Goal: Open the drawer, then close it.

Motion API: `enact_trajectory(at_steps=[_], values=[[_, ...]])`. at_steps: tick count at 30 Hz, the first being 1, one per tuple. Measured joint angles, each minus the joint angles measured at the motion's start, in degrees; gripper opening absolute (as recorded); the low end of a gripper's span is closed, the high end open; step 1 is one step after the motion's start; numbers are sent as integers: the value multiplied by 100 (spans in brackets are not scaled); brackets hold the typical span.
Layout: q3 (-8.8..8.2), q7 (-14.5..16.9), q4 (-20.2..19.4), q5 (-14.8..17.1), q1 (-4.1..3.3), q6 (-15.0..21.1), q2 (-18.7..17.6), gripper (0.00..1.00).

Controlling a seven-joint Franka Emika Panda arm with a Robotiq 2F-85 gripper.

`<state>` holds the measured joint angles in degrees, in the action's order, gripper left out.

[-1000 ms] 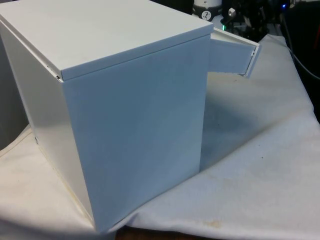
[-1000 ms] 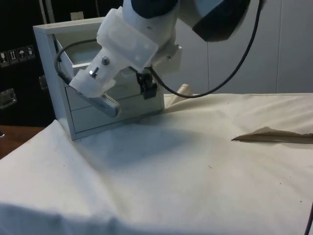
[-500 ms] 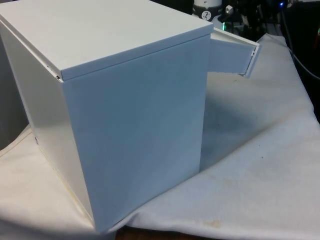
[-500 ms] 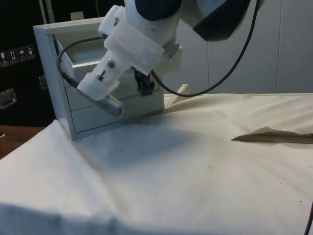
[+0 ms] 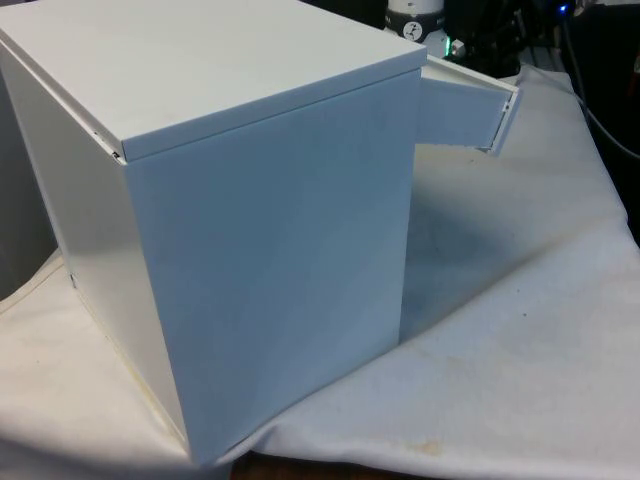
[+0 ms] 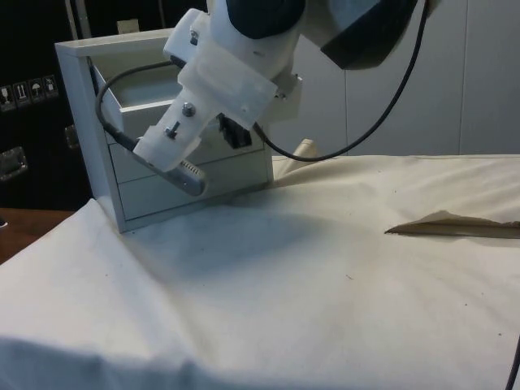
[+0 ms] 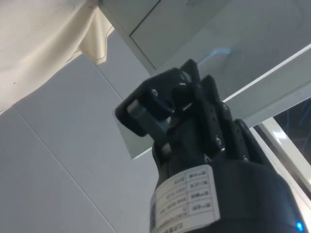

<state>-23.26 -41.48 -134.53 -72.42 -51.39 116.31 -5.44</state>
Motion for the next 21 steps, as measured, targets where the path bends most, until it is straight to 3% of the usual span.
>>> enact_trajectory(at_steps=[3,7,15,21], values=[[0,-6,0,0,0,0,-6,0],[-46,-29,6,-92,17,-46,-6,0],[-298,-40,74,-332,34,-23,-69,0],[-372,23,138,-344,40,-57,-63,0]])
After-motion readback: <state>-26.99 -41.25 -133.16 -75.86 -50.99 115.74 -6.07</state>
